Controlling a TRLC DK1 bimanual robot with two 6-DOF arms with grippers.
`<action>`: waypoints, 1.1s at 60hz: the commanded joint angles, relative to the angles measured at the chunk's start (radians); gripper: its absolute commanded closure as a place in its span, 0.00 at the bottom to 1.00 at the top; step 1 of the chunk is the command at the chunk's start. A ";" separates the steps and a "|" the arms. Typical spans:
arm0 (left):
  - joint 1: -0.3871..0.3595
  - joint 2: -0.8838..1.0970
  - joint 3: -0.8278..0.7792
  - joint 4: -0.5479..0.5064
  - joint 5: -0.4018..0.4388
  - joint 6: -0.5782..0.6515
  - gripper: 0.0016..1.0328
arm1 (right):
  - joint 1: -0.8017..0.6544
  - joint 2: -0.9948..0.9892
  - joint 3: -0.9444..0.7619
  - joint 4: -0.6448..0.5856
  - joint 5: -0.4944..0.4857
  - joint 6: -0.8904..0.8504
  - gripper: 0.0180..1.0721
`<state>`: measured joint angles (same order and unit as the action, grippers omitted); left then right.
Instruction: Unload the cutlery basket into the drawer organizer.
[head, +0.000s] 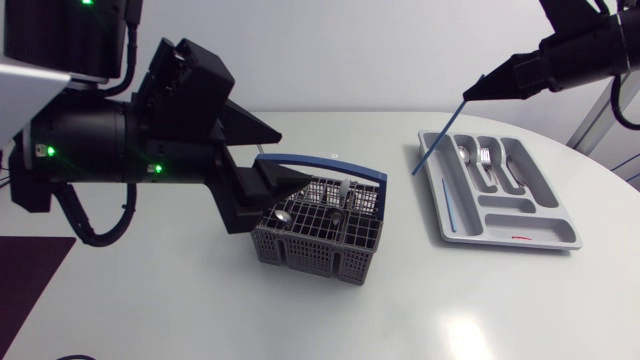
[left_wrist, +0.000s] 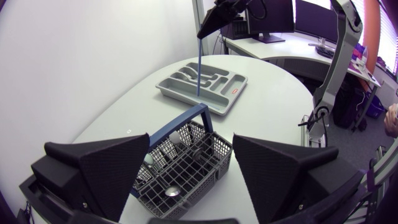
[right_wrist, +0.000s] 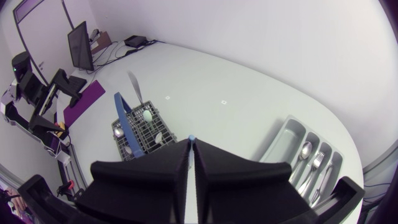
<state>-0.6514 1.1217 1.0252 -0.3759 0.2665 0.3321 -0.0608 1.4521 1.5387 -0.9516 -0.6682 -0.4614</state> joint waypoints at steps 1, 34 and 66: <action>-0.002 -0.014 -0.036 -0.004 -0.006 0.025 0.05 | -0.030 0.071 0.044 -0.053 0.019 -0.043 0.94; 0.006 -0.046 -0.073 0.002 -0.006 0.041 0.05 | -0.154 0.315 0.123 -0.174 0.203 -0.108 0.94; 0.007 -0.040 -0.085 0.014 -0.006 0.038 0.05 | -0.172 0.600 0.255 -0.156 0.208 -0.071 0.94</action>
<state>-0.6502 1.0863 0.9607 -0.3676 0.2626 0.3527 -0.2295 1.9942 1.7504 -1.1172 -0.4492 -0.5495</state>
